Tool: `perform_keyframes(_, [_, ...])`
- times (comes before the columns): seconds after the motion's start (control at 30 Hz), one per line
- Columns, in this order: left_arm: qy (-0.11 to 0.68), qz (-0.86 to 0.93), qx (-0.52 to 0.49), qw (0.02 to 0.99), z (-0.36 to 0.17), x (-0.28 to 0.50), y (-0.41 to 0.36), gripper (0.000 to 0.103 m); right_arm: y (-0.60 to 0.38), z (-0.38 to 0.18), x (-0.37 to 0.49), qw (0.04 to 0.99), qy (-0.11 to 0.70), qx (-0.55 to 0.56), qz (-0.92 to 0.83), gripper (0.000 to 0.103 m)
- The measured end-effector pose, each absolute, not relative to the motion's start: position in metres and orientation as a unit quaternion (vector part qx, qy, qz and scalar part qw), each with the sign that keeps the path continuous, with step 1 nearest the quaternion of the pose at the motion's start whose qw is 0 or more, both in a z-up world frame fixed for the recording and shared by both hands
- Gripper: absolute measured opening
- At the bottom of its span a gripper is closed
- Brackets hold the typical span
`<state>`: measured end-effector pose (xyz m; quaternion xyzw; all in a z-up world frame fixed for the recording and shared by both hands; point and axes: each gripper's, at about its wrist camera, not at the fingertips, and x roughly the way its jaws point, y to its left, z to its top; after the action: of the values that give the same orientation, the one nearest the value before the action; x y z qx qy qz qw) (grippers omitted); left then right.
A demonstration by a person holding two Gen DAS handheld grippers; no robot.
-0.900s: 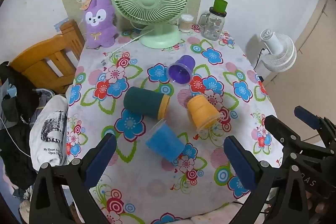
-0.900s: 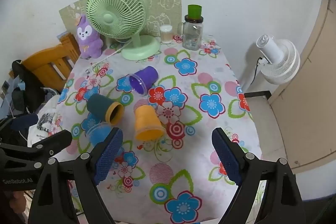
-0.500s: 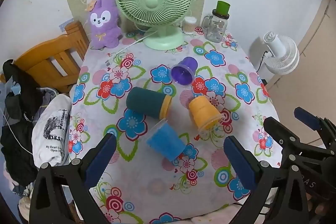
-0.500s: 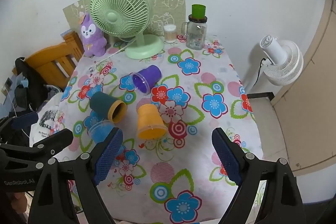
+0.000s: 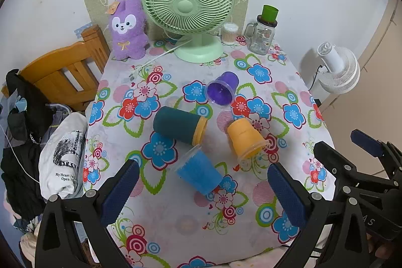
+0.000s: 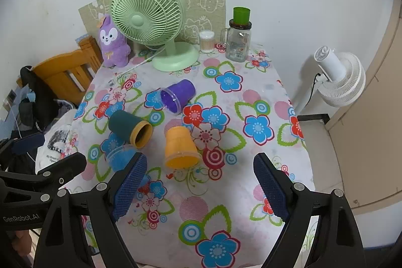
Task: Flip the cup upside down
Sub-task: 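Move the left tool toward the purple cup lying on its side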
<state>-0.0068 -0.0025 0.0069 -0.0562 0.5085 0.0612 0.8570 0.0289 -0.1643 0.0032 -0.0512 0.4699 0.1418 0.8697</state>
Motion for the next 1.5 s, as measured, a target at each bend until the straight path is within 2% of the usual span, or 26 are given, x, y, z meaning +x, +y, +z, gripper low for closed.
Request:
perform_keyframes(0.8, [0.5,0.065,-0.049,0.862,0.01,-0.005,0.003,0.103,-0.162,0.016,0.033,0.882,0.443,-0.048,0.156,0.089])
perform_keyframes(1.07, [0.508,0.052,-0.068,0.857,0.014,0.009,0.003,0.103,-0.171,0.023,0.036,0.889,0.429,-0.035,0.159,0.089])
perform_keyframes(1.5, [0.507,0.047,-0.037,0.86,0.019,0.036,-0.009,0.103,-0.178,0.023,0.063,0.885,0.435,-0.031,0.163,0.089])
